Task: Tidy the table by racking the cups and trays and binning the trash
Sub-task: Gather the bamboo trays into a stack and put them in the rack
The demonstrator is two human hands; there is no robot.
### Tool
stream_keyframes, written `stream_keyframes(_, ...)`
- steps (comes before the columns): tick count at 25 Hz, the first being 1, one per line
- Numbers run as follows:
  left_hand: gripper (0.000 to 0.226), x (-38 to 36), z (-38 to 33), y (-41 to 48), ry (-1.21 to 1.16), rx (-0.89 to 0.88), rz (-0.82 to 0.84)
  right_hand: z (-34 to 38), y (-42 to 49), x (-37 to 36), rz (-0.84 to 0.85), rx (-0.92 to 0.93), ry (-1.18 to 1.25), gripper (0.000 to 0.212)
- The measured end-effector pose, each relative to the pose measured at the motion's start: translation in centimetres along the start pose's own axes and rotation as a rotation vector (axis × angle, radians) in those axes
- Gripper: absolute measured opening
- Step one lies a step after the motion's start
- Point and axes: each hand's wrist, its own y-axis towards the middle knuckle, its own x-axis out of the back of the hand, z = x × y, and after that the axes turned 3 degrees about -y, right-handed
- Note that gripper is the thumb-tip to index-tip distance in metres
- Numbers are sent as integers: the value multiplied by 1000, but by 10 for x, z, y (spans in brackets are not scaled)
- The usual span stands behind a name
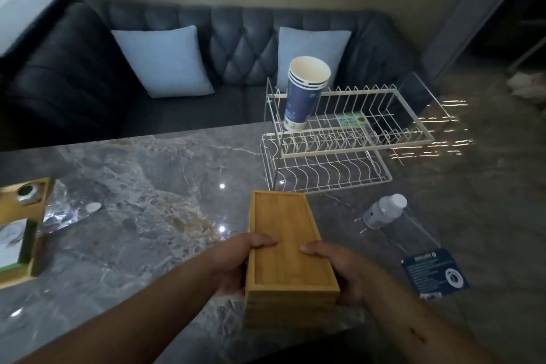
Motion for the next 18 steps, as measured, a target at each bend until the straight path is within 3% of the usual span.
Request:
stream_keyframes(5, 81, -29, -9, 21, 129, 42, 44, -15, -14, 27, -43, 40, 136, 68)
stream_keyframes(10, 82, -57, -21, 46, 229, 53, 42, -16, -20, 66, -68, 124, 136, 78)
stream_keyframes(15, 86, -71, -28, 74, 225, -31, -14, 6, -15, 100, -51, 172, 99, 55)
stream_keyframes(18, 84, -76, -17, 84, 189, -51, 31, 22, -7, 116, -35, 192, 61, 56)
